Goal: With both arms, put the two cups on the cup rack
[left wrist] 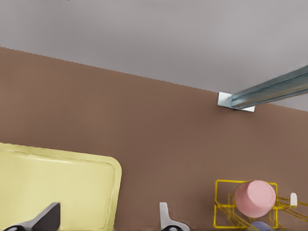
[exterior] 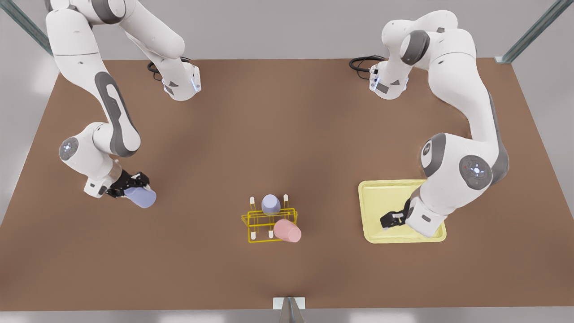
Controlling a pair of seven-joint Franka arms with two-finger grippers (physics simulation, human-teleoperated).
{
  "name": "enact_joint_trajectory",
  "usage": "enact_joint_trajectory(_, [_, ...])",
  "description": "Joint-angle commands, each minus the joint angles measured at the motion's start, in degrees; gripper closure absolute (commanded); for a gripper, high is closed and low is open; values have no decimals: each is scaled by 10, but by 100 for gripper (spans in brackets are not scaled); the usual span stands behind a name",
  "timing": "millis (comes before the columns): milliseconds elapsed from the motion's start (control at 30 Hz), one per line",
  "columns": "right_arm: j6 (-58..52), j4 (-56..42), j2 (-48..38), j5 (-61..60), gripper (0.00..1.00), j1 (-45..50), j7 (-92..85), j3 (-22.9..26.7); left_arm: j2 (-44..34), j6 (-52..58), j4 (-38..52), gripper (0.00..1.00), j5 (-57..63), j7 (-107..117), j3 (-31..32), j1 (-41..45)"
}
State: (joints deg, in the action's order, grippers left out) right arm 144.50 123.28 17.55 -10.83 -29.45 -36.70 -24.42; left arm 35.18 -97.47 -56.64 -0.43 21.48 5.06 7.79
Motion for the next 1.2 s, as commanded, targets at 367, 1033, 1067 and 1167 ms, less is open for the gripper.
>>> enact_joint_trajectory(367, [-31, -188, 120, -117, 13, 120, 7, -70, -205, 257, -227, 0, 27, -253, 48, -59])
enact_joint_trajectory(1033, [-34, -455, 281, -227, 13, 236, 95, -66, -202, 198, -275, 0, 30, -251, 67, -73])
enact_joint_trajectory(1067, [-34, -463, 288, -224, 13, 240, 116, -66, -202, 200, -275, 0, 29, -251, 67, -73])
enact_joint_trajectory(1167, [-35, -481, 302, -225, 13, 260, 131, -63, -201, 199, -274, 0, 28, -251, 67, -73])
